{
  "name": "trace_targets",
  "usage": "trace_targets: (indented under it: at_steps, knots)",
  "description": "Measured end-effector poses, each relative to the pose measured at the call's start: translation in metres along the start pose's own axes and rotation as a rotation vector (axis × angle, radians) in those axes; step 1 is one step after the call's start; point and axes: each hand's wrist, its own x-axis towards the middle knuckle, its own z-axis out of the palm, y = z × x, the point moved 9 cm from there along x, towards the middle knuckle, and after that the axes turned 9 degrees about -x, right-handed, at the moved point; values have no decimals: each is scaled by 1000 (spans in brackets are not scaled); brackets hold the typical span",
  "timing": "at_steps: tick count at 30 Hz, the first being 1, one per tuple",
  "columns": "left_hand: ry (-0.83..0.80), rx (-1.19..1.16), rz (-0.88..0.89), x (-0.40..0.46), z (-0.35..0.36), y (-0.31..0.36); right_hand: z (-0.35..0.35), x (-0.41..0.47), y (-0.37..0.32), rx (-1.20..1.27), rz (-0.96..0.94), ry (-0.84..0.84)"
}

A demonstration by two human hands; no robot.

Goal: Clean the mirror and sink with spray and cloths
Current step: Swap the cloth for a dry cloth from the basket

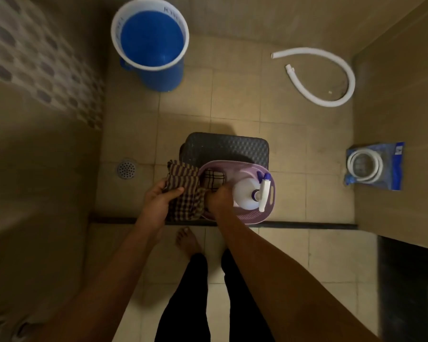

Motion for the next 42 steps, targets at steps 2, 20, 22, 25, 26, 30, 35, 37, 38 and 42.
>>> trace_targets:
  at_steps: [2, 20, 22, 25, 26, 30, 35, 37, 38, 42]
  knots:
    - [-11, 8, 1, 1, -6, -3, -4, -9, -16, -142, -27, 28]
    - [-12, 17, 18, -31, -20, -3, -42, -53, -58, -482, -218, 108]
    - [-15, 26, 32, -35, -13, 3, -56, -77, -68, -408, -287, 99]
    - [-10, 46, 56, -40, -1, 6, -81, -112, -68, -280, -343, 79]
    - [-1, 53, 59, -40, 3, 5, -89, -122, -64, -239, -355, 64]
    - [35, 100, 54, -28, 28, -5, -115, -154, -36, -178, -325, 5]
    - [19, 240, 62, 4, 75, -25, -141, -161, -9, -195, -294, 31]
    - [16, 326, 55, 21, 88, -38, -147, -156, 0, -163, -265, 16]
    - [15, 366, 48, 29, 93, -44, -149, -153, 4, -160, -262, 13]
    - [65, 438, -12, 57, 95, -66, -150, -143, 21, -141, -234, -12]
